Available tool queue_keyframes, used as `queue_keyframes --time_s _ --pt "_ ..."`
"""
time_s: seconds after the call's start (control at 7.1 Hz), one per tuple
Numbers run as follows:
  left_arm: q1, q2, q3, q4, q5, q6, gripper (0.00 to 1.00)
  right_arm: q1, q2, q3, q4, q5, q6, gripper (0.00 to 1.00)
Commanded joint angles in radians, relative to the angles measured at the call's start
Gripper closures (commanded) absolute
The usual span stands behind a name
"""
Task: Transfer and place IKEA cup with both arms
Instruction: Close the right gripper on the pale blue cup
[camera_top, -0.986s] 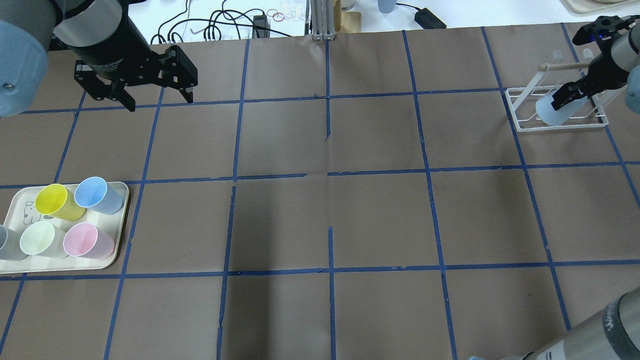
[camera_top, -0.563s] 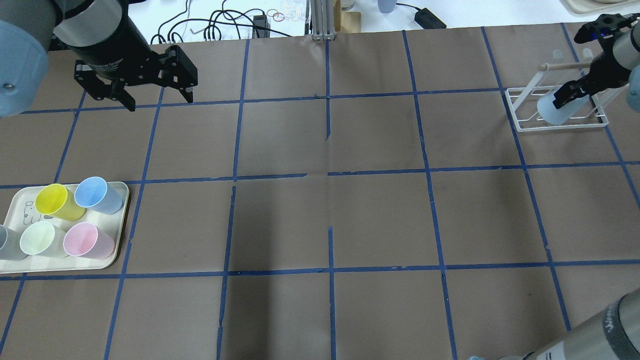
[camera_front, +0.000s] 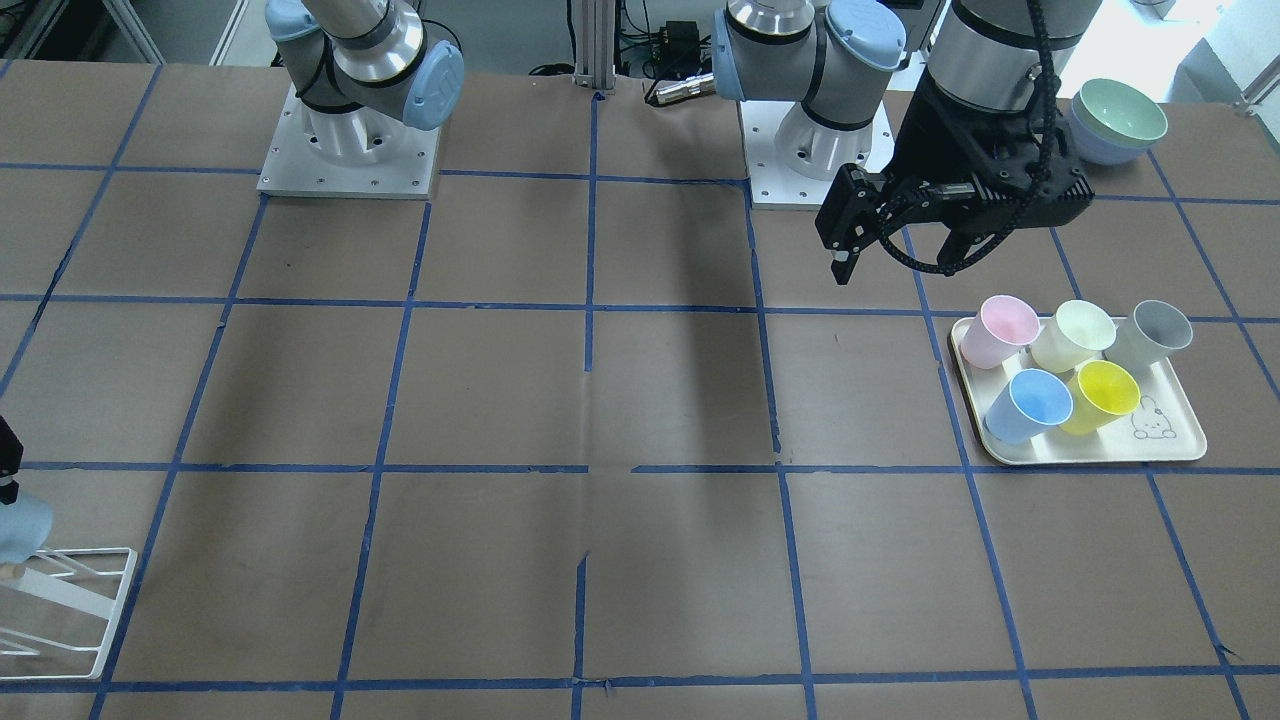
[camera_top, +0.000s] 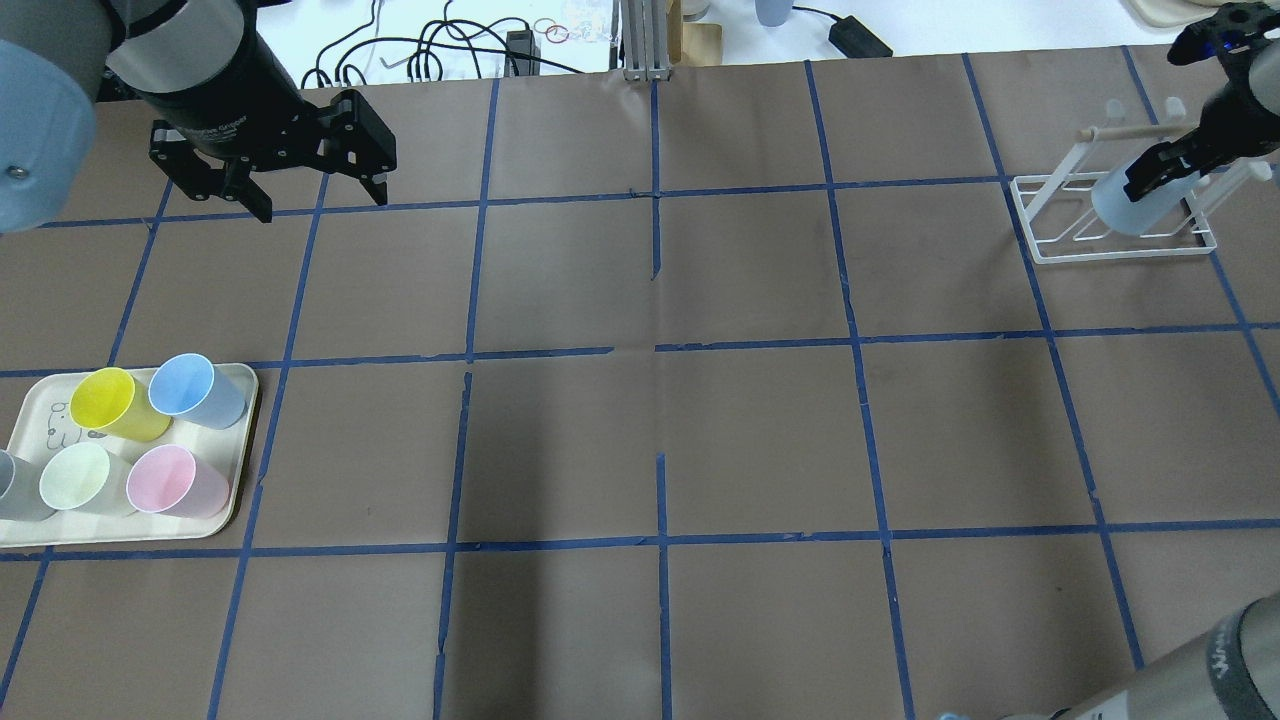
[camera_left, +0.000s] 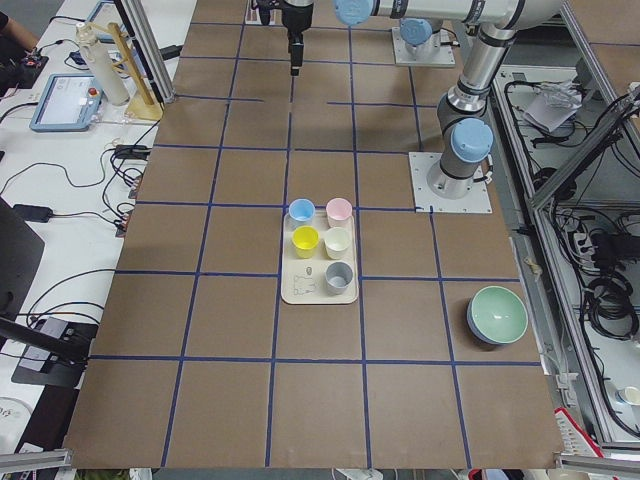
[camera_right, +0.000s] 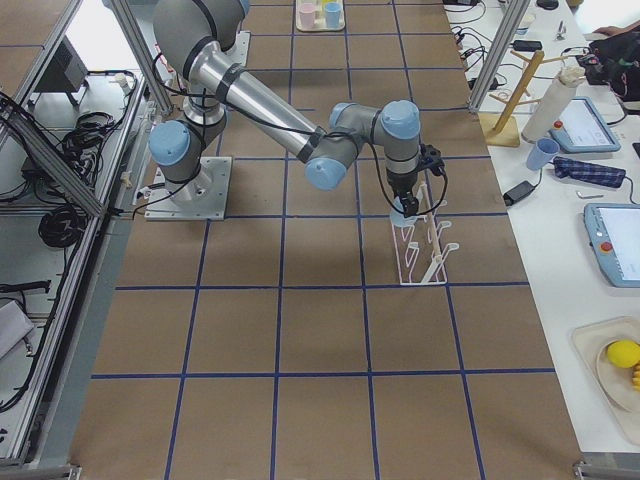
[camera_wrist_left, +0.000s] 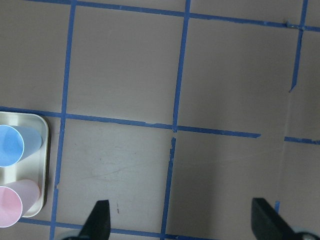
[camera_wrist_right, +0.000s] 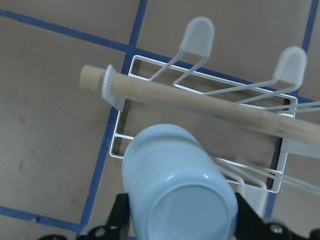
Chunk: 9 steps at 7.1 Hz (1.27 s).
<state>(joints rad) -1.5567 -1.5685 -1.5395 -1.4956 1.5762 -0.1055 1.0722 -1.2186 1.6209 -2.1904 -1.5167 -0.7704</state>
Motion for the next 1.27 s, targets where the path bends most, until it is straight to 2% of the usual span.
queue_keyframes --time_s 0.0,0.42,0.56,0.85,0.99,1.13 --pt "0.006 -0.001 -0.002 0.0 -0.005 0.042 0.0 0.0 -0.044 -0.001 0.046 -0.031 -0.003 0.72" --pt "0.066 0.005 -0.01 -0.005 -0.161 0.089 0.0 0.0 -0.113 -0.003 0.113 -0.031 -0.004 0.72" --pt "0.088 0.014 -0.026 -0.009 -0.267 0.087 0.0 0.0 -0.136 -0.004 0.13 -0.033 -0.004 0.72" --pt "0.125 0.019 -0.028 -0.026 -0.333 0.143 0.0 0.002 -0.212 -0.004 0.21 -0.03 -0.007 0.72" --pt "0.142 0.019 -0.031 -0.038 -0.403 0.145 0.0 0.009 -0.264 -0.003 0.281 -0.017 -0.007 0.72" --pt "0.158 0.019 -0.046 -0.038 -0.447 0.145 0.0 0.014 -0.309 -0.001 0.379 0.063 0.002 0.72"
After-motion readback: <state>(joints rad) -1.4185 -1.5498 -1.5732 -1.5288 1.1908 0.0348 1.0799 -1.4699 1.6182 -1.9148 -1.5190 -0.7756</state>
